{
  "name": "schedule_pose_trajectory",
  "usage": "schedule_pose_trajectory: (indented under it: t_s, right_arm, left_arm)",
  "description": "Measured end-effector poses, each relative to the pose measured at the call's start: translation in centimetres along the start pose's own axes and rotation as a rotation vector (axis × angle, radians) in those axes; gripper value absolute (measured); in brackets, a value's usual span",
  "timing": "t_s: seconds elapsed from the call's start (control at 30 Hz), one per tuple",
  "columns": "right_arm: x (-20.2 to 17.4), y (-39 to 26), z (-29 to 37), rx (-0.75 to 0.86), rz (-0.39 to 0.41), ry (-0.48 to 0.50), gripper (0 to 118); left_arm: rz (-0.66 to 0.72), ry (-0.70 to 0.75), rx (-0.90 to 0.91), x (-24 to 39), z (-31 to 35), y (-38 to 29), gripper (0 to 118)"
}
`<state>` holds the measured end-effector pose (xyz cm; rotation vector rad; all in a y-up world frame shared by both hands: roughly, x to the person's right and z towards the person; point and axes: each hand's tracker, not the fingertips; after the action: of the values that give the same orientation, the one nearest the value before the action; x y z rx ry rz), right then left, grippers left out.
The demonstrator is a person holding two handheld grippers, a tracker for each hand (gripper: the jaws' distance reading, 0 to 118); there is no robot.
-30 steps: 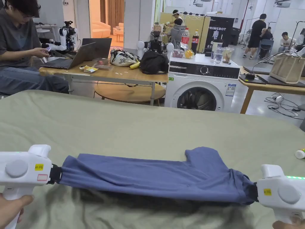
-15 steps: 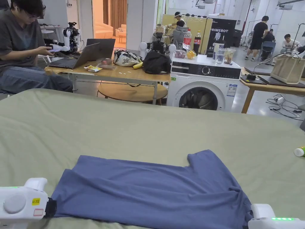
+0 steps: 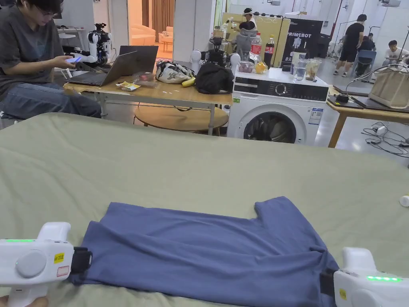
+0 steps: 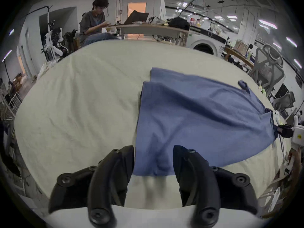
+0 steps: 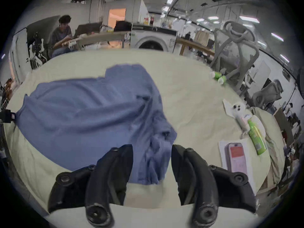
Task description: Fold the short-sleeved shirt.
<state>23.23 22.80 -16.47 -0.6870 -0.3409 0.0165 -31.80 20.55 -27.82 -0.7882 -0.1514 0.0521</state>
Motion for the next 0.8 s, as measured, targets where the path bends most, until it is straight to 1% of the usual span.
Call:
schedule_pose_trajectory:
  t_s: [0.13,0.2,0.23,0.27,0.3,0.33,0.37,0.4,0.43,0.47,0.6,0.67,0.73,0.8]
  right_arm:
    - [-1.5,1.2,2.0,0.201,-0.066,0.002,49]
    - [-2.5,1.5,2.8,0.277,-0.077,0.037,48]
    - [-3.1,1.8,3.1,0.298,-0.074,0.047,43]
    - [-3.7,2.0,3.3,0.314,-0.073,0.045,34]
    - [-4.1,2.0,3.2,0.345,-0.076,0.055,20]
    - [-4.6,1.9,3.4,0.383,-0.087,0.067,2]
    - [-5.2,2.0,3.5,0.398,-0.091,0.052,0]
    - [-5.7,2.1,3.6,0.402,-0.093,0.040,0]
    - [-6.1,2.2,3.5,0.414,-0.096,0.055,0]
    - [-6.5,2.3,3.5,0.420,-0.095,0.063,0]
    - [-8.0,3.4,2.9,0.429,-0.051,0.071,0]
    - [-8.3,4.2,2.5,0.418,-0.051,0.078,0]
    - [-8.4,5.0,1.5,0.386,-0.068,0.114,0]
    - [-8.6,5.5,0.7,0.374,-0.072,0.116,0]
  left_arm:
    - [-0.025,0.015,0.210,1.8,2.3,0.6,46]
    - [-0.044,0.027,0.321,2.7,3.3,0.6,46]
    - [-0.051,0.035,0.377,3.3,3.8,0.5,46]
    - [-0.055,0.033,0.422,3.7,4.1,0.5,46]
    - [-0.057,0.021,0.446,4.1,4.4,0.5,44]
    - [-0.061,0.014,0.466,4.7,4.8,0.6,27]
    - [-0.064,0.021,0.468,5.2,4.9,0.6,7]
    - [-0.077,0.044,0.477,5.7,5.0,0.7,0]
    - [-0.086,0.083,0.499,6.2,5.2,0.8,0]
    - [-0.099,0.060,0.520,6.6,5.1,1.1,0]
    - [-0.084,0.046,0.459,6.6,4.3,2.9,0]
    - [-0.060,0.043,0.421,6.0,3.5,4.2,0]
    - [-0.026,0.023,0.324,5.0,1.8,6.1,0]
    - [0.000,0.011,0.231,4.0,-0.2,7.9,0]
